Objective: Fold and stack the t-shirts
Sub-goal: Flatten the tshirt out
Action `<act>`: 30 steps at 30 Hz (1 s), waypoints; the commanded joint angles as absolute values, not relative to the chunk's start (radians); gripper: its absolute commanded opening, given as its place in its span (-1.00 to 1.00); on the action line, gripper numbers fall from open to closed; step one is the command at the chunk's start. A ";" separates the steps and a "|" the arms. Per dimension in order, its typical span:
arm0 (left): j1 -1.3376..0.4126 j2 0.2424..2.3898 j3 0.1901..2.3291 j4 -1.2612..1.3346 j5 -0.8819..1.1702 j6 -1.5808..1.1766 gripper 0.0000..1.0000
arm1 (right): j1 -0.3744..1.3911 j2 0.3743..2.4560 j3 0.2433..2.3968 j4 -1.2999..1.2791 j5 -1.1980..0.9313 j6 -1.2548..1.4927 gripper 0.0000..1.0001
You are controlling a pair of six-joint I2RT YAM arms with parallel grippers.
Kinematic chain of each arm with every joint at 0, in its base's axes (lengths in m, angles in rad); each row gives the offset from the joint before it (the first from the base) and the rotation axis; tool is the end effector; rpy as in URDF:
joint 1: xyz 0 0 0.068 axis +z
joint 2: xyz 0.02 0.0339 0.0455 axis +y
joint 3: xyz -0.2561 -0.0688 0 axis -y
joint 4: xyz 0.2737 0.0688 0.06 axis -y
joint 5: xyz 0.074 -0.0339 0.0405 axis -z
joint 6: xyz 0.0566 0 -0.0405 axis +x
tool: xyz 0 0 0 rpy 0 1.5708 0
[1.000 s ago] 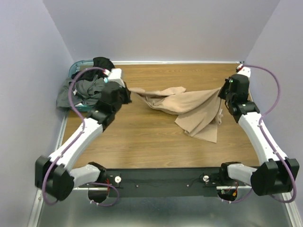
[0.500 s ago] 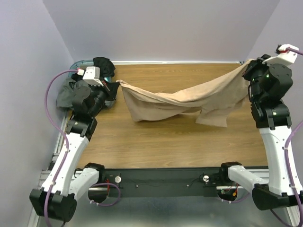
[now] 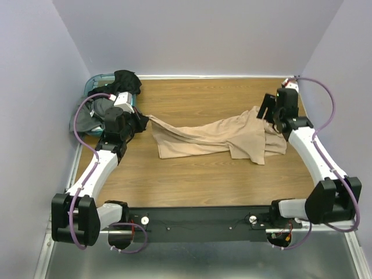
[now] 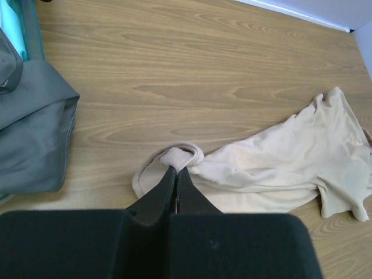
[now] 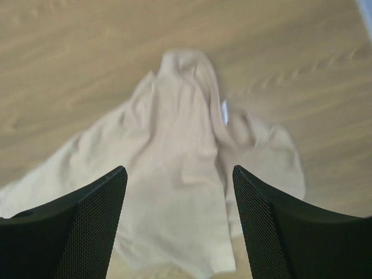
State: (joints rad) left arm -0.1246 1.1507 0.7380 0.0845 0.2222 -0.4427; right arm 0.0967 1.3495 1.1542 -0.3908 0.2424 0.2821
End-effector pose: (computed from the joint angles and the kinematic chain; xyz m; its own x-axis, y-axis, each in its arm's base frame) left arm 0.3087 -0.0512 0.2509 -0.4296 -0.3673 -0.8249 0.1596 0.8683 -0.4697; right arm 0.3510 0.0204 0.2978 -0.4995 0.2231 -0.8371 0.2544 0.9614 0.1044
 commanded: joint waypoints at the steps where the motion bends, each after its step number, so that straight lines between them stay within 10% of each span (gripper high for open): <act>1: -0.120 1.157 0.700 0.169 0.238 -0.449 -1.00 | 0.092 1.244 1.014 -0.370 0.155 0.360 0.61; 30: -0.114 1.115 0.729 0.181 0.196 -0.433 -1.00 | 0.092 1.322 0.654 -0.428 0.218 0.558 0.19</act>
